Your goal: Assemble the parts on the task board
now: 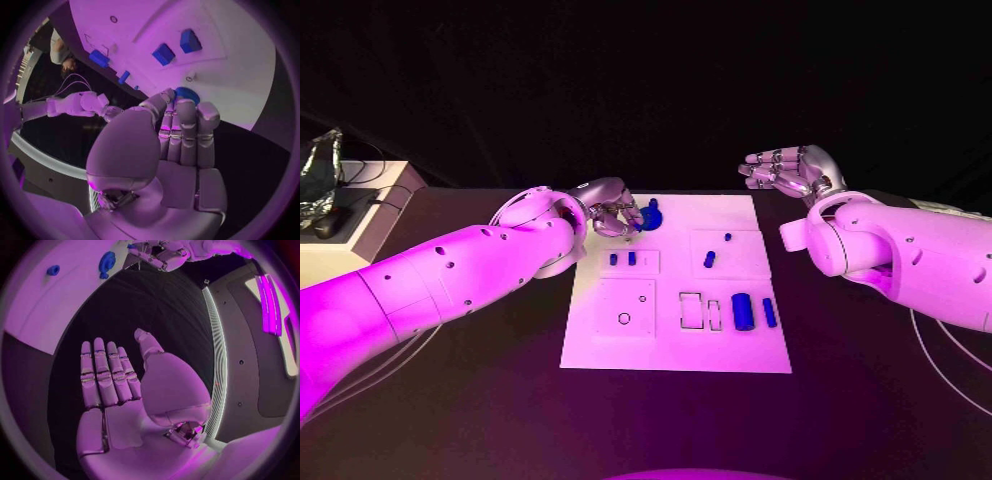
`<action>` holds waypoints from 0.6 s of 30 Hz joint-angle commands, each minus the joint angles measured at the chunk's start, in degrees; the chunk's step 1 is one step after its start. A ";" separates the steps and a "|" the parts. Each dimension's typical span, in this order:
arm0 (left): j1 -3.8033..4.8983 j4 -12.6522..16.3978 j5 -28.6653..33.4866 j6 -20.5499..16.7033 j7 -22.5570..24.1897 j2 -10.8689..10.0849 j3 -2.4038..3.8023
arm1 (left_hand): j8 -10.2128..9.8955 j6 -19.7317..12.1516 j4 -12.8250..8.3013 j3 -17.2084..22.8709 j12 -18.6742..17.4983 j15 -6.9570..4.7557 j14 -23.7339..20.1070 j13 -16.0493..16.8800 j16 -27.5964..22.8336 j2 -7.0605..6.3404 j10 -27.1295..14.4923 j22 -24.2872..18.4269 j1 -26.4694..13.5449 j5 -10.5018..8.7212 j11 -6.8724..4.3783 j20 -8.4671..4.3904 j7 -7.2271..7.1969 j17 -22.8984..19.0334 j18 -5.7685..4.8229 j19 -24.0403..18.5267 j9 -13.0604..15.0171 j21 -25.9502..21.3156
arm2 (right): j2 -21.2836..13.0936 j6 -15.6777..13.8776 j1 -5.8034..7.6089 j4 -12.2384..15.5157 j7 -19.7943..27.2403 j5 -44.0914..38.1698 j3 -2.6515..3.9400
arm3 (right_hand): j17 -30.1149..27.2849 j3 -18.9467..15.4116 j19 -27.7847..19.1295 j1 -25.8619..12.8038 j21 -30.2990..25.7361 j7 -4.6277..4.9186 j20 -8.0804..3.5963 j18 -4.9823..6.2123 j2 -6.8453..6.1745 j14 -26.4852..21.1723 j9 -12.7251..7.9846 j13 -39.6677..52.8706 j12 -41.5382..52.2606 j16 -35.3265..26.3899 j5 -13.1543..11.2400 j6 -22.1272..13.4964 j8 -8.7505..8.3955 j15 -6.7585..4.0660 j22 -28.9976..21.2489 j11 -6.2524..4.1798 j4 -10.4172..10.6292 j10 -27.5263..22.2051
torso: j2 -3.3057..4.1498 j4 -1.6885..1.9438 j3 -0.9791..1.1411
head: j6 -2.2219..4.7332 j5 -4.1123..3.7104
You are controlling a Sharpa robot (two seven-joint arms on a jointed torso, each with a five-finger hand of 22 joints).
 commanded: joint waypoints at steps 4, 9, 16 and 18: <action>0.02 2.43 5.45 2.06 0.28 -2.19 0.96 | 0.27 -0.45 0.15 -0.19 -0.16 0.41 -0.05 -0.09 -0.04 -0.26 -0.31 1.91 -1.16 0.24 0.15 0.32 0.11 0.09 0.51 -0.13 0.10 0.07 | -0.17 0.82 0.00 0.07 0.55 0.25 0.01 | -0.09 0.13 0.54 -0.48 -0.14 -0.21 0.02 0.08 0.14 -0.18 0.01 -0.08 -0.10 -0.19 0.23 -0.11 -0.20 -0.12 -0.02 -0.26 0.15 -0.10 | -0.05 0.14 -0.04 | -0.20 0.09; -0.06 3.07 4.42 2.64 -0.32 -3.47 1.18 | 0.31 -0.53 0.56 -0.50 -0.12 0.42 -0.07 -0.08 -0.07 -0.42 -0.40 1.81 -1.11 0.26 0.18 0.47 0.12 0.14 0.59 -0.17 0.13 0.01 | -0.24 0.82 0.00 0.03 0.54 0.28 0.01 | -0.09 0.13 0.54 -0.48 -0.14 -0.21 0.02 0.08 0.14 -0.18 0.01 -0.08 -0.10 -0.19 0.23 -0.11 -0.20 -0.12 -0.02 -0.26 0.15 -0.10 | 0.03 0.03 -0.02 | -0.08 0.30; -1.08 1.93 2.43 2.38 -0.72 -3.32 1.23 | 0.29 -0.54 0.74 -0.41 -0.10 0.40 -0.07 -0.06 -0.15 -0.37 -0.35 1.80 -0.74 0.29 0.18 0.53 0.20 0.12 0.63 -0.15 0.11 0.10 | -0.12 0.88 -0.01 -0.01 0.53 0.28 0.01 | -0.09 0.13 0.54 -0.48 -0.14 -0.21 0.02 0.08 0.14 -0.18 0.01 -0.08 -0.10 -0.19 0.23 -0.11 -0.20 -0.12 -0.02 -0.26 0.15 -0.10 | 0.01 -0.06 0.00 | -0.08 0.75; -1.42 1.57 2.15 2.30 -0.61 -3.19 1.24 | 0.29 -0.54 0.74 -0.41 -0.10 0.40 -0.06 -0.06 -0.16 -0.39 -0.35 1.79 -0.73 0.28 0.18 0.53 0.19 0.12 0.64 -0.16 0.11 0.09 | -0.10 0.89 -0.01 -0.01 0.53 0.27 0.01 | -0.09 0.13 0.54 -0.48 -0.14 -0.21 0.02 0.08 0.14 -0.18 0.01 -0.08 -0.10 -0.19 0.23 -0.11 -0.20 -0.12 -0.02 -0.26 0.15 -0.10 | 0.07 -0.09 0.00 | -0.05 0.72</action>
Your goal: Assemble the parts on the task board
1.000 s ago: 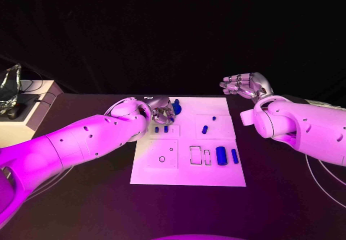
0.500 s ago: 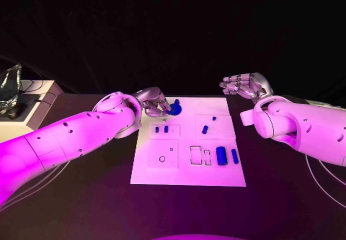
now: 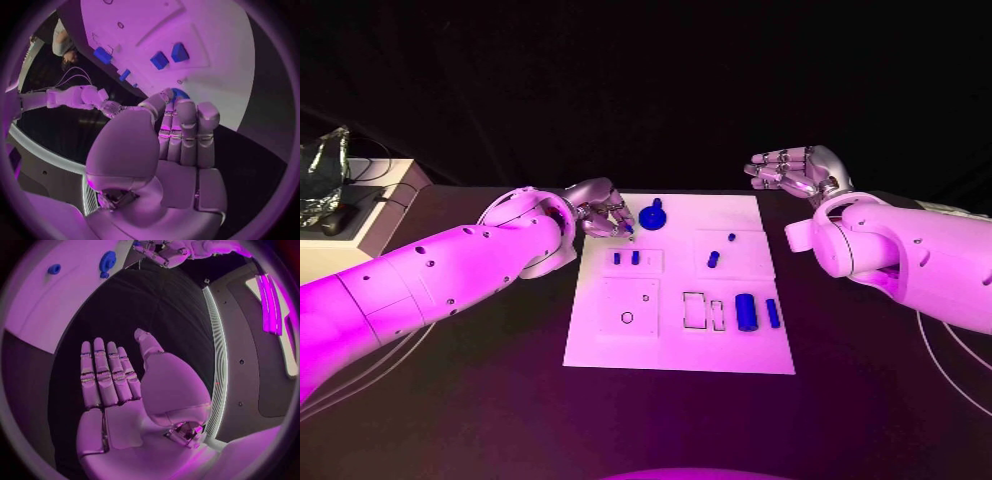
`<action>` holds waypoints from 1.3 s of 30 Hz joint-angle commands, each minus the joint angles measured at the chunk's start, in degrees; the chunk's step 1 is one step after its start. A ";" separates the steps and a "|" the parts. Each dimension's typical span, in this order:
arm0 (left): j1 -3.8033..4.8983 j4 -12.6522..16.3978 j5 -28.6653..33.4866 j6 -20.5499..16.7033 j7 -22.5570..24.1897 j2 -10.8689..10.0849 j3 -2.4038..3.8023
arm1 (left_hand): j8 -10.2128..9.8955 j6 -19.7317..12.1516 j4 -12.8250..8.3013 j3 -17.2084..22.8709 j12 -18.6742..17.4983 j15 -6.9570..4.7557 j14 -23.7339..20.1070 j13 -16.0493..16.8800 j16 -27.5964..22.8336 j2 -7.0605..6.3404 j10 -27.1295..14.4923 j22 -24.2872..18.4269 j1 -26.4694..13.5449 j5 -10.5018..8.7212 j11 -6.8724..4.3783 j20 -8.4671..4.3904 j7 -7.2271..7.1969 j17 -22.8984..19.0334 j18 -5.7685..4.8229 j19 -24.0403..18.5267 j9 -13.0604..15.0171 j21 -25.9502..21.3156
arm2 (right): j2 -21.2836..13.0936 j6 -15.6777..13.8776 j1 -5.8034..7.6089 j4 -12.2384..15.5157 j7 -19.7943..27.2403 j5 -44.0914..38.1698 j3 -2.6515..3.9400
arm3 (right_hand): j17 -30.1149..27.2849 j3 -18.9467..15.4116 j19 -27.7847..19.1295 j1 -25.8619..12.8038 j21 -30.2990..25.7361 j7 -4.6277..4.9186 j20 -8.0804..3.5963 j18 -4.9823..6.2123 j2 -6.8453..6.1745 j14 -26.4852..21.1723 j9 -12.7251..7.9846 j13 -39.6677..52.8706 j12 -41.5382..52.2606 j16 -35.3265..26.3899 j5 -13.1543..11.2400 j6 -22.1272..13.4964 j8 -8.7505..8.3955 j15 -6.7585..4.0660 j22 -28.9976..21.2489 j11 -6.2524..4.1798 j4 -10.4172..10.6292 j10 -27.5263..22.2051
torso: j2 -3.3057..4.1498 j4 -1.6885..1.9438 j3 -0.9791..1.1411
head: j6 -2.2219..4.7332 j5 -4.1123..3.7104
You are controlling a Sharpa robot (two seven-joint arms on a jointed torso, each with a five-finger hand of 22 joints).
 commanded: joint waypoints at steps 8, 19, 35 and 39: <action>-1.03 -1.86 -1.84 -0.38 0.29 0.91 0.07 | 0.17 -0.28 0.37 -0.05 -0.09 0.36 0.00 -0.03 -0.22 -0.41 -0.28 1.80 0.30 0.28 0.11 0.33 -0.19 0.03 0.65 0.09 0.04 0.20 | -0.01 0.84 -0.02 0.08 0.65 -0.04 0.01 | -0.09 0.13 0.54 -0.48 -0.14 -0.21 0.02 0.08 0.14 -0.18 0.01 -0.08 -0.10 -0.19 0.23 -0.11 -0.20 -0.12 -0.02 -0.26 0.15 -0.10 | 0.08 -0.05 0.05 | 0.10 -0.07; -1.30 -2.95 -2.35 -0.85 0.43 1.55 0.05 | 0.16 -0.14 0.27 0.00 -0.07 0.29 0.05 -0.01 -0.30 -0.45 -0.07 1.81 0.58 0.25 0.05 0.34 -0.16 -0.01 0.67 0.10 0.04 0.30 | -0.20 0.95 -0.02 0.22 0.77 -0.04 0.01 | -0.09 0.24 0.55 -0.47 -0.14 -0.24 0.01 0.06 0.18 -0.12 0.01 -0.08 -0.09 -0.19 0.25 -0.05 -0.20 -0.14 -0.02 -0.29 0.29 -0.05 | 0.11 -0.12 0.08 | 0.02 -0.12; -1.33 -2.70 -1.78 0.28 0.41 1.75 -0.11 | 0.14 0.01 0.21 -0.14 -0.10 0.24 0.04 0.00 -0.43 -0.33 0.12 1.77 0.72 0.23 -0.02 0.41 -0.23 -0.10 0.74 -0.01 0.02 0.30 | -0.27 1.03 -0.03 0.27 0.81 -0.04 0.01 | -0.09 0.24 0.55 -0.47 -0.14 -0.24 0.01 0.06 0.18 -0.12 0.01 -0.08 -0.09 -0.19 0.25 -0.05 -0.20 -0.14 -0.02 -0.29 0.29 -0.05 | 0.12 -0.06 0.01 | -0.26 -0.35; -1.33 -2.15 -1.27 0.77 0.46 1.72 -0.14 | 0.15 -0.04 0.18 -0.13 -0.10 0.25 -0.01 0.00 -0.42 -0.31 0.07 1.77 0.77 0.25 -0.02 0.42 -0.25 -0.08 0.75 -0.06 0.02 0.28 | -0.18 1.04 -0.05 0.23 0.81 -0.04 0.01 | -0.09 0.24 0.55 -0.47 -0.14 -0.24 0.01 0.06 0.18 -0.12 0.01 -0.08 -0.09 -0.19 0.25 -0.05 -0.20 -0.14 -0.02 -0.29 0.29 -0.05 | 0.17 -0.14 0.02 | -0.38 -0.35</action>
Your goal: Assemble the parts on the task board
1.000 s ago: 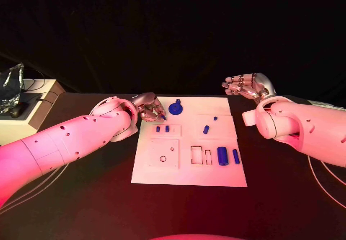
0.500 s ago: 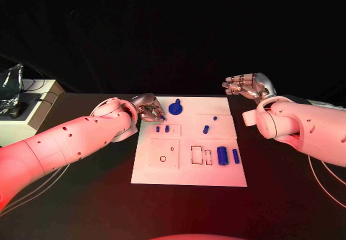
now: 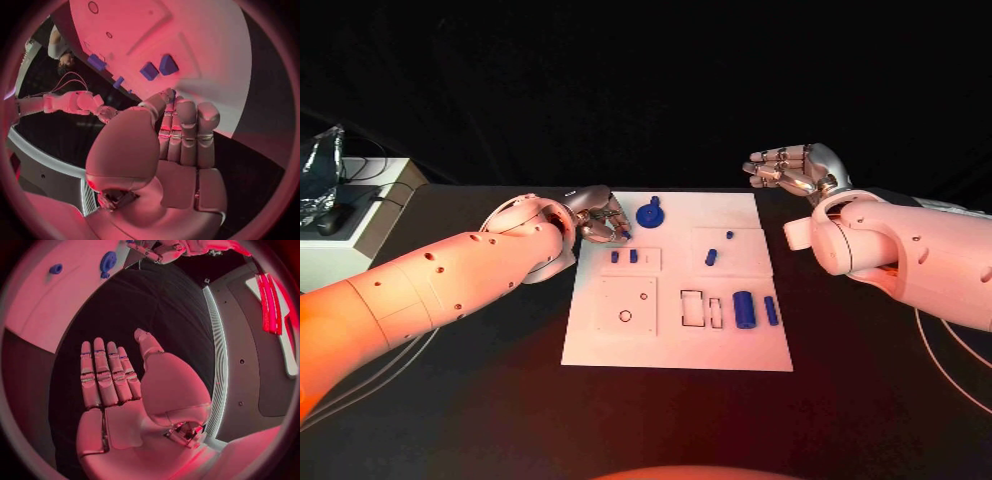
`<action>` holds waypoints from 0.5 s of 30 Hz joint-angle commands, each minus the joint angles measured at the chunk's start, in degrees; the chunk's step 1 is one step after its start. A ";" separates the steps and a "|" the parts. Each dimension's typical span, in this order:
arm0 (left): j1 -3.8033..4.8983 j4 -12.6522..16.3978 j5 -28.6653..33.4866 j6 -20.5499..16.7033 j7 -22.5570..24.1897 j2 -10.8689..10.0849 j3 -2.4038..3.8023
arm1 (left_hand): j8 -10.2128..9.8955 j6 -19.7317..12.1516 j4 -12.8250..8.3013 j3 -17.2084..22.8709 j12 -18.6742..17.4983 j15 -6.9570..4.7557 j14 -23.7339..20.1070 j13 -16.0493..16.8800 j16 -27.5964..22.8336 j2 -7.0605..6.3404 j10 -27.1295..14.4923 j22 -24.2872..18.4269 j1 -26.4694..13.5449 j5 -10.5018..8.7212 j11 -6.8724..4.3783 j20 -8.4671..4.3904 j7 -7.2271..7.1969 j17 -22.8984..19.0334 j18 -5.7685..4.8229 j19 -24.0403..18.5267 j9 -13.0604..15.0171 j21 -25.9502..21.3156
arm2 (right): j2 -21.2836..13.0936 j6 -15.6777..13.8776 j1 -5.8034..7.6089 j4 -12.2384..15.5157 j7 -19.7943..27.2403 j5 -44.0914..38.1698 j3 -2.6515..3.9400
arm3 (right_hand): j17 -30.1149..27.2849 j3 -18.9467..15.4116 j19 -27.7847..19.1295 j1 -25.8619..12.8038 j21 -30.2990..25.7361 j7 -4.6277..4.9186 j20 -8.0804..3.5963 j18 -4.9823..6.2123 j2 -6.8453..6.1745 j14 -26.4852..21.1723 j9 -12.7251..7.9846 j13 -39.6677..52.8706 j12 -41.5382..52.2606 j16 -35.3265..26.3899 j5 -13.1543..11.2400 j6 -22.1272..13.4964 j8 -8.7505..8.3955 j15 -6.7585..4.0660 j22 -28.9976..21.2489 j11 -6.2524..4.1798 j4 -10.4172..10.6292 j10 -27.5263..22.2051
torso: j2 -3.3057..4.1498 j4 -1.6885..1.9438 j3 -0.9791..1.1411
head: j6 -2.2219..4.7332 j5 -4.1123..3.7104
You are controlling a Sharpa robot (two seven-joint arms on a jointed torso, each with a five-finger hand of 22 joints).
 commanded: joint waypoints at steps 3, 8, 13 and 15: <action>-0.05 0.67 0.84 0.96 0.50 0.16 -0.06 | 0.18 0.08 0.15 -0.18 -0.07 0.25 -0.06 0.01 -0.16 0.03 0.10 1.78 0.45 0.25 -0.01 0.45 -0.15 -0.04 0.76 -0.10 0.06 0.03 | 0.11 0.91 -0.04 0.02 0.77 -0.14 0.01 | -0.09 0.09 0.55 -0.47 -0.14 -0.23 0.02 0.06 0.18 -0.12 0.01 -0.08 -0.10 -0.19 0.26 -0.05 -0.20 -0.14 -0.02 -0.29 0.13 -0.05 | 0.04 -0.06 0.04 | -0.17 0.02; -0.05 0.72 0.92 0.85 0.46 0.19 -0.07 | 0.18 0.08 0.15 -0.19 -0.06 0.25 -0.07 0.01 -0.16 0.03 0.10 1.78 0.45 0.24 -0.01 0.45 -0.15 -0.04 0.76 -0.11 0.06 0.03 | 0.15 0.90 -0.05 -0.02 0.77 -0.14 0.01 | -0.09 0.09 0.55 -0.47 -0.14 -0.23 0.02 0.06 0.18 -0.12 0.01 -0.08 -0.10 -0.19 0.26 -0.05 -0.20 -0.14 -0.02 -0.29 0.13 -0.05 | -0.02 0.01 0.00 | -0.23 0.03; -0.05 0.57 0.56 1.29 -0.08 0.28 -0.10 | 0.19 0.19 0.15 -0.28 -0.07 0.24 -0.09 0.01 -0.12 0.07 0.16 1.77 0.39 0.23 -0.03 0.46 -0.15 -0.02 0.78 -0.16 0.07 0.02 | 0.22 0.93 -0.06 -0.06 0.76 -0.14 0.01 | -0.09 0.09 0.55 -0.47 -0.14 -0.23 0.02 0.06 0.18 -0.12 0.01 -0.08 -0.10 -0.19 0.26 -0.05 -0.20 -0.14 -0.02 -0.29 0.13 -0.05 | 0.00 0.03 0.06 | -0.14 0.08; -0.04 0.49 0.15 1.84 -0.41 0.32 -0.11 | 0.15 0.00 0.27 -0.37 -0.11 0.30 -0.24 -0.01 -0.15 0.11 -0.04 1.68 0.26 0.22 0.03 0.47 -0.14 -0.02 0.82 -0.33 0.04 -0.18 | 0.24 0.94 -0.06 -0.09 0.73 -0.14 0.01 | -0.09 0.09 0.55 -0.47 -0.14 -0.23 0.02 0.06 0.18 -0.12 0.01 -0.08 -0.10 -0.19 0.26 -0.05 -0.20 -0.14 -0.02 -0.29 0.13 -0.05 | 0.02 0.02 0.07 | -0.17 0.09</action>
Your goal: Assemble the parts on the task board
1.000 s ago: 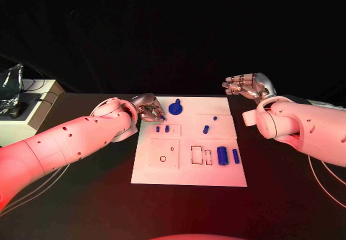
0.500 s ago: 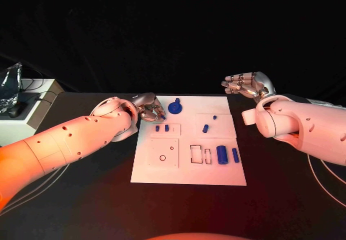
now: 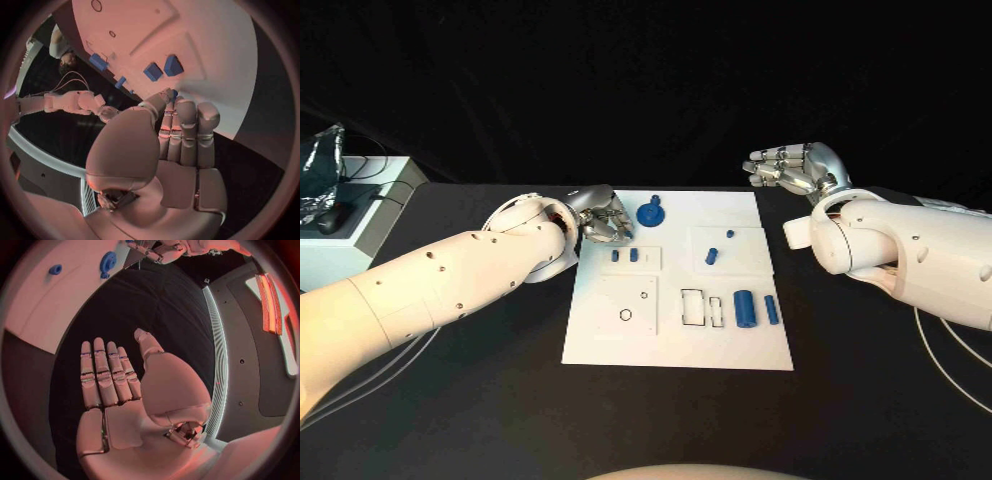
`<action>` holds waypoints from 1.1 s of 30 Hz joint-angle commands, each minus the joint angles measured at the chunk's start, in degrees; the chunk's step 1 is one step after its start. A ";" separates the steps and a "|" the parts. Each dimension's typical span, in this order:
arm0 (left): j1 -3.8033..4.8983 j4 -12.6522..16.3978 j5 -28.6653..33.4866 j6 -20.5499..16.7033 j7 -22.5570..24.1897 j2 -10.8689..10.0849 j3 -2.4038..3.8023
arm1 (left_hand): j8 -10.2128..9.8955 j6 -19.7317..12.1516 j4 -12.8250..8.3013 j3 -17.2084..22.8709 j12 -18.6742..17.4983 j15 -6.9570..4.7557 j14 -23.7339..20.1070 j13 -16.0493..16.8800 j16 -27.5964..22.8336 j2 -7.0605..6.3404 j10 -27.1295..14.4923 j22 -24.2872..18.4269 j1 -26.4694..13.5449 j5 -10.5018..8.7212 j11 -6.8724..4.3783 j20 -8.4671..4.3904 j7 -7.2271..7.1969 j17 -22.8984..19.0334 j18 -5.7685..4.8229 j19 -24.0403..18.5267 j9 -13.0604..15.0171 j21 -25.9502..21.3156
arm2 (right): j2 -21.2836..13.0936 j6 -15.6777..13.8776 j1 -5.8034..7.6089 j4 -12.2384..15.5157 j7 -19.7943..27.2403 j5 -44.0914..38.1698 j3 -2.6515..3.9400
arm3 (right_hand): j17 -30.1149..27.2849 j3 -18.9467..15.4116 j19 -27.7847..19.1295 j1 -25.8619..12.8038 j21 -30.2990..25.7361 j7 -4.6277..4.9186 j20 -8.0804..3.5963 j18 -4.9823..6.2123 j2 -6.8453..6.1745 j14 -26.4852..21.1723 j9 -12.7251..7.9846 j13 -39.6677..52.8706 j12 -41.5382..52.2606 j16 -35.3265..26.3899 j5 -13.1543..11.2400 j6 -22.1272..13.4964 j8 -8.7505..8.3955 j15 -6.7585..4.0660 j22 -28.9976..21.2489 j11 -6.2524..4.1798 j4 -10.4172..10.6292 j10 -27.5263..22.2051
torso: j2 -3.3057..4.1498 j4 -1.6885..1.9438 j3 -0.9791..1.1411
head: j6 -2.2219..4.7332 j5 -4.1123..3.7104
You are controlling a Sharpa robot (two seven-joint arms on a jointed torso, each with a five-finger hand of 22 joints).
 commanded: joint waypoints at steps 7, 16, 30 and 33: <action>-0.02 -0.29 -2.39 4.16 -2.05 0.32 -0.10 | 0.20 -0.57 0.62 -0.79 0.04 0.51 -0.96 0.04 -0.39 0.04 -0.80 1.12 0.20 0.18 0.25 0.37 -0.07 0.04 0.90 -1.02 0.08 -1.38 | 0.08 0.96 -0.05 -0.10 0.64 -0.16 0.01 | -0.09 0.09 0.55 -0.47 -0.14 -0.23 0.01 0.06 0.18 -0.12 0.01 -0.08 -0.10 -0.19 0.26 -0.05 -0.20 -0.14 -0.02 -0.30 0.13 -0.05 | 0.02 -0.11 0.04 | -0.01 0.04; -0.02 -0.76 -3.12 3.97 -2.15 0.79 -0.63 | 0.20 -0.62 0.75 -1.19 0.14 0.41 -0.96 0.08 -0.25 0.10 -0.55 1.02 0.33 0.10 0.10 0.30 -0.22 0.16 0.87 -1.11 0.08 -1.54 | 0.12 1.03 -0.07 -0.10 0.59 -0.16 0.01 | -0.09 0.09 0.55 -0.47 -0.14 -0.23 0.01 0.06 0.18 -0.12 0.01 -0.08 -0.10 -0.19 0.26 -0.05 -0.20 -0.14 -0.02 -0.30 0.13 -0.05 | -0.01 -0.02 0.02 | 0.08 -0.03; -0.02 -1.03 -1.97 2.00 -0.90 0.85 -0.94 | 0.24 -0.78 0.56 -5.04 5.88 -0.27 -1.35 0.30 0.19 0.89 -1.68 0.94 1.25 -0.17 -0.92 -1.27 -1.05 0.18 -0.54 -1.56 0.05 -2.10 | 0.20 1.14 -0.12 -0.17 0.46 -0.15 0.01 | -0.09 0.13 0.50 -0.47 -0.15 -0.22 0.02 0.05 0.16 -0.21 0.01 -0.08 -0.10 -0.19 0.29 -0.10 -0.20 -0.12 -0.02 -0.28 0.17 -0.09 | -0.01 0.04 -0.04 | 0.18 -0.24; -0.02 -1.10 -1.93 1.72 -0.89 0.83 -0.95 | 0.21 -1.03 0.57 -5.32 6.49 -0.30 -1.36 0.33 0.21 0.90 -1.96 0.94 1.24 -0.26 -0.94 -1.27 -1.06 0.17 -0.53 -1.56 0.03 -2.14 | 0.20 1.14 -0.12 -0.19 0.45 -0.15 0.01 | -0.09 0.13 0.50 -0.47 -0.15 -0.22 0.02 0.05 0.16 -0.21 0.01 -0.08 -0.10 -0.19 0.29 -0.10 -0.20 -0.12 -0.02 -0.28 0.17 -0.09 | -0.02 0.01 -0.03 | 0.21 -0.23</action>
